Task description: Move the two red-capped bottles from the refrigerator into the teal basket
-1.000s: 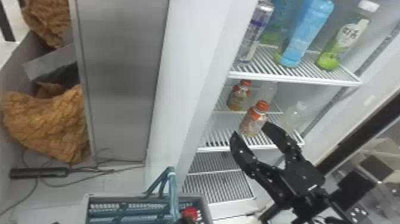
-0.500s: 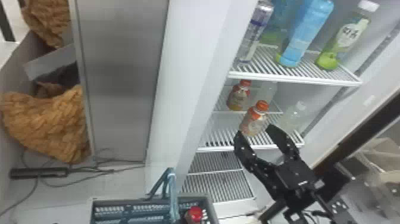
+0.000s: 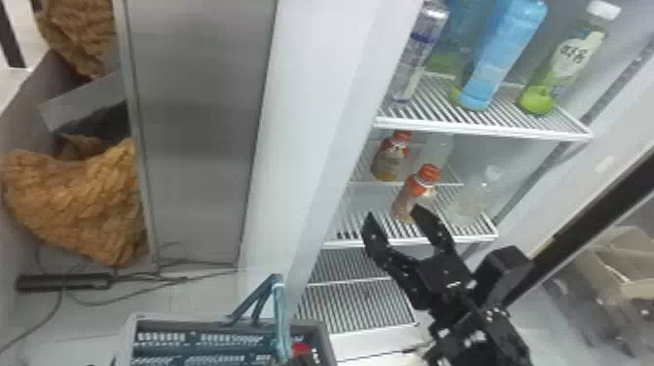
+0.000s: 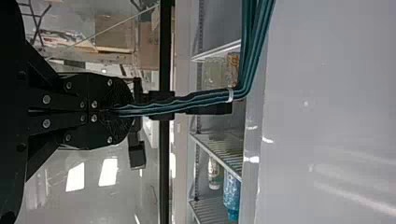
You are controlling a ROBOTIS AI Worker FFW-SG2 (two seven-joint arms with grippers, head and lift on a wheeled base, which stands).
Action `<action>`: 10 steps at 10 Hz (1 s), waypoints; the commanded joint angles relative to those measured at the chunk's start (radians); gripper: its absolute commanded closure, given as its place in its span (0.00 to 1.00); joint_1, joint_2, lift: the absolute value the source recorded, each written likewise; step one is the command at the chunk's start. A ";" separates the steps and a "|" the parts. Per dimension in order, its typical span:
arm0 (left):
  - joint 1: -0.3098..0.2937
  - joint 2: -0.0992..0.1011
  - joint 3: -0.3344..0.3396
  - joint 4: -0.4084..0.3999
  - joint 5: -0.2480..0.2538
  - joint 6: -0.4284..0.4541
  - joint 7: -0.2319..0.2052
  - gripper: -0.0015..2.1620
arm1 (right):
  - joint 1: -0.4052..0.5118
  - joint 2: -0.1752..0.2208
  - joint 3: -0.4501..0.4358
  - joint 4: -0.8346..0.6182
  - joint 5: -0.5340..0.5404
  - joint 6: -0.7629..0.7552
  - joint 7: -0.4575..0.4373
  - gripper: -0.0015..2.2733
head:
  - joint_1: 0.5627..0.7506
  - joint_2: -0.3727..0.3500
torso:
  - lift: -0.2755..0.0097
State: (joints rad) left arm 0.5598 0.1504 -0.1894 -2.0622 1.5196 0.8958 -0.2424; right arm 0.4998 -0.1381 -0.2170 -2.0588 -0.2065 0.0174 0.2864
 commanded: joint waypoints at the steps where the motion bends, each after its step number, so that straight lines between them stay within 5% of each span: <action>1: 0.000 0.000 0.000 0.002 0.000 0.000 0.000 0.54 | -0.043 -0.005 0.004 0.065 0.001 -0.008 -0.003 0.11 | 0.70 0.03 | 0.18; 10: -0.015 0.005 -0.012 0.004 0.000 0.005 0.002 0.54 | -0.365 -0.037 0.129 0.450 0.019 -0.121 -0.052 0.11 | 0.70 0.03 | 0.18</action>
State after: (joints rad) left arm 0.5484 0.1548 -0.1992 -2.0595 1.5196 0.9007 -0.2407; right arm 0.1577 -0.1740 -0.0924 -1.6394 -0.1895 -0.0944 0.2347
